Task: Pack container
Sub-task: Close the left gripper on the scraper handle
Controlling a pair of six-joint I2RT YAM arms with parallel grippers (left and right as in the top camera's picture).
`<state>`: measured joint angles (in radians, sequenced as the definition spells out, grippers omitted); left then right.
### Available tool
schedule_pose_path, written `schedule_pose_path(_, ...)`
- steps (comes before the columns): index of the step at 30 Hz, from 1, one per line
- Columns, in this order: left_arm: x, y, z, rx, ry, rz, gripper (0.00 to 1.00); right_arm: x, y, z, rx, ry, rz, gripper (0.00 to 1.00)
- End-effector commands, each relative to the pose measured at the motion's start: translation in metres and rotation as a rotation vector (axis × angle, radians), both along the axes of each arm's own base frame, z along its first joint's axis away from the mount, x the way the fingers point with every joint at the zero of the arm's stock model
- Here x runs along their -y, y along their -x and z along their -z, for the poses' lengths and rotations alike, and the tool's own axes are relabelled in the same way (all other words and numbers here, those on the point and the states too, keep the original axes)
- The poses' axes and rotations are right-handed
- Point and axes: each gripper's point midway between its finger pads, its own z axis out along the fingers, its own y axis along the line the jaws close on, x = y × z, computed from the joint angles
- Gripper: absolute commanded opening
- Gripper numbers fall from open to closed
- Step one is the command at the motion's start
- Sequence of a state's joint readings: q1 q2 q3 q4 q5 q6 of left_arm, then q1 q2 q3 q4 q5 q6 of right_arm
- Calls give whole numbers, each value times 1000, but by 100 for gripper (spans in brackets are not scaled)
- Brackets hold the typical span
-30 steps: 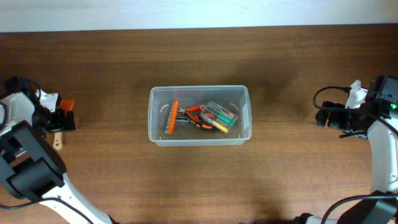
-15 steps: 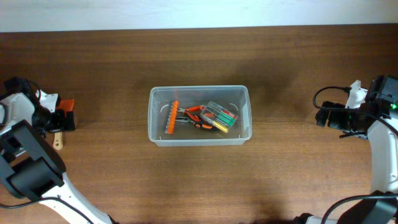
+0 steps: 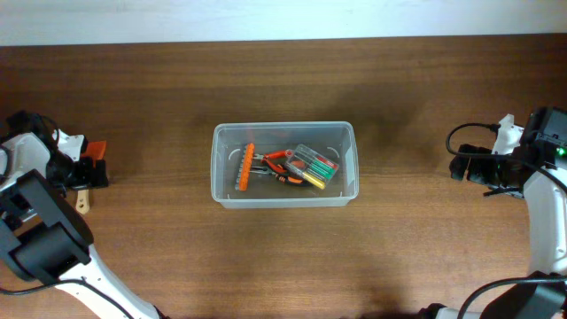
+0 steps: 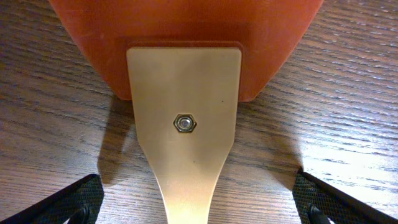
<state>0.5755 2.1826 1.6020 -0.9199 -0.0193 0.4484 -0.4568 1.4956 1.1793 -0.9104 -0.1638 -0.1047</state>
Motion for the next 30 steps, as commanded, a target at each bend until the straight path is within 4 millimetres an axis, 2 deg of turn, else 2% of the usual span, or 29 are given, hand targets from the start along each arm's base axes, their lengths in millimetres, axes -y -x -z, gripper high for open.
schedule_pose_path(1, -4, -1, 3, -4, -1, 6, 99, 0, -1, 0, 4, -11, 8, 99)
schedule_pose_path(21, 0, -4, 3, 13, 26, 9, 100, 0, -1, 0, 4, -11, 8, 99)
schedule_pose_path(30, -1, -3, 3, 9, 16, 8, 89, 0, -1, 0, 4, -11, 7, 99)
